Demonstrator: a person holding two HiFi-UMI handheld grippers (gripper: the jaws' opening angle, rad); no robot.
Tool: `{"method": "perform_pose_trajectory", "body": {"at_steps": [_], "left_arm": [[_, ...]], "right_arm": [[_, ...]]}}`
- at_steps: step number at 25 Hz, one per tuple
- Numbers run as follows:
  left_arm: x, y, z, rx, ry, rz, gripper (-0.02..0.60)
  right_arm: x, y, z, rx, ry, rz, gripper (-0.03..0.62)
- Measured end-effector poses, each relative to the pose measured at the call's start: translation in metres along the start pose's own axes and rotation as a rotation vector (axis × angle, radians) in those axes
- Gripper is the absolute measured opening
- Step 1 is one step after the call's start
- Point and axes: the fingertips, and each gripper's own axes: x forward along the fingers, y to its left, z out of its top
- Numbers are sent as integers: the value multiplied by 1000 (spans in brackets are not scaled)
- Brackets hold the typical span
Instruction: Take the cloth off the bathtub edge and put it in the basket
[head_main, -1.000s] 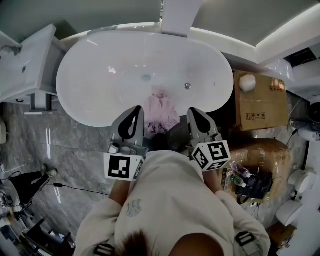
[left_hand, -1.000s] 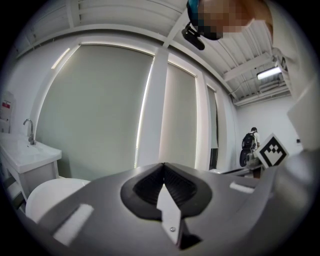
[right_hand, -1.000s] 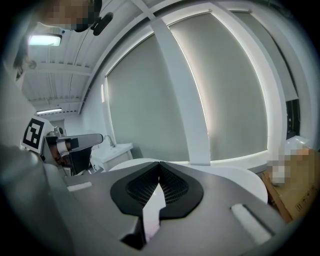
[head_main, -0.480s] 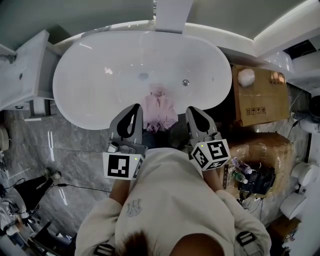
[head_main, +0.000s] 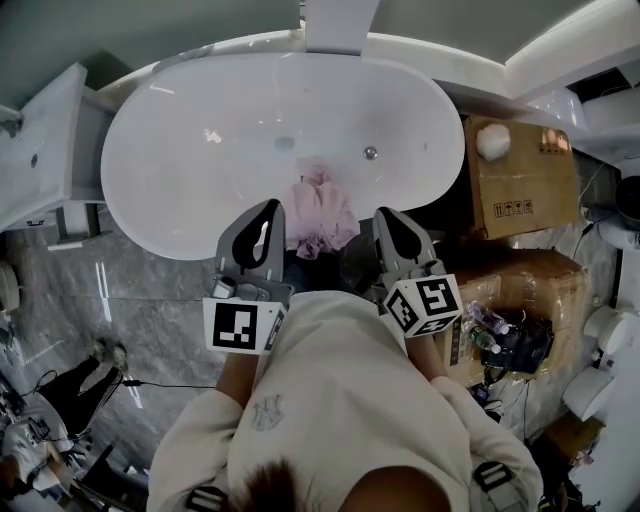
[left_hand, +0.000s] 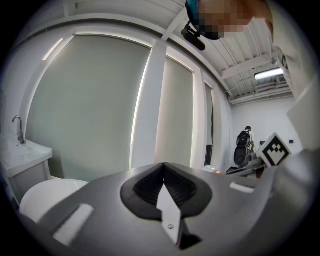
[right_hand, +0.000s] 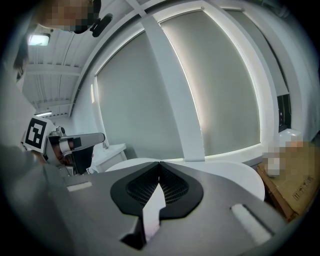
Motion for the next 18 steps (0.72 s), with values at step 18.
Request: {"method": "perform_pose_trajectory", "body": {"at_steps": [18], "left_arm": [[4,25,-1,-16,11,-34,49]], "right_arm": [[16,15,6,6,-5,-35,0]]}}
